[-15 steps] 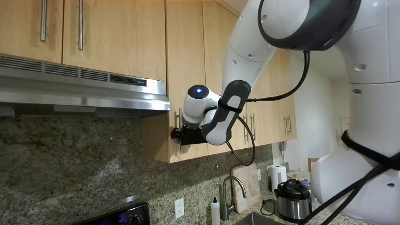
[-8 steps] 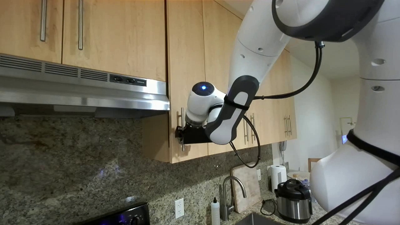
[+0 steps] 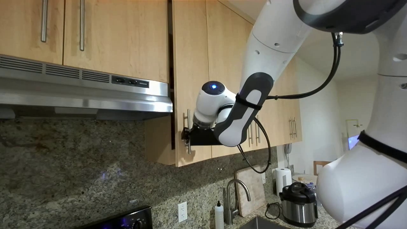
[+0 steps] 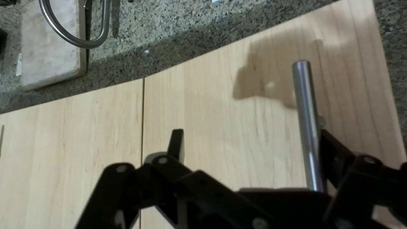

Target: Open and close the upper right cupboard

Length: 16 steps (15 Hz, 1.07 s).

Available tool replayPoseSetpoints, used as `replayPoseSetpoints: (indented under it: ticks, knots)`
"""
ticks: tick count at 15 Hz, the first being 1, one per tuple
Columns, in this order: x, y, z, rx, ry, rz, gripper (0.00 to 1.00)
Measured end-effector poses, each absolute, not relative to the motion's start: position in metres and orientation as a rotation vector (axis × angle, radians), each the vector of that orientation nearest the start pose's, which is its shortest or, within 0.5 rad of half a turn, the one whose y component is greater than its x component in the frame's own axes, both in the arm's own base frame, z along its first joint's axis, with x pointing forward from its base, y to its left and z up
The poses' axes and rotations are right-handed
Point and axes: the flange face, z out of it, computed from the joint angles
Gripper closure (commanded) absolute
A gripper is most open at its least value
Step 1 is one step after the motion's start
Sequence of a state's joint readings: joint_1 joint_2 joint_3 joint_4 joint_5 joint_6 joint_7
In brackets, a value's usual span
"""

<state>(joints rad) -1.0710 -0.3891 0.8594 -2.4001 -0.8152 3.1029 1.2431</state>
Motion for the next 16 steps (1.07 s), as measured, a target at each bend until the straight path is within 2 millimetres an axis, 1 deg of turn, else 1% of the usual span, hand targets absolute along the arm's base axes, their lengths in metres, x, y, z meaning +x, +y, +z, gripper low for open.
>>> replayPoseSetpoints:
  ticks: [10, 13, 16]
  knots:
    - [0.480, -0.021, 0.487, -2.780, 0.807, -1.552, 0.00]
    - [0.474, -0.024, 0.488, -2.790, 0.771, -1.548, 0.00]
    - [0.468, -0.029, 0.488, -2.811, 0.700, -1.557, 0.00]
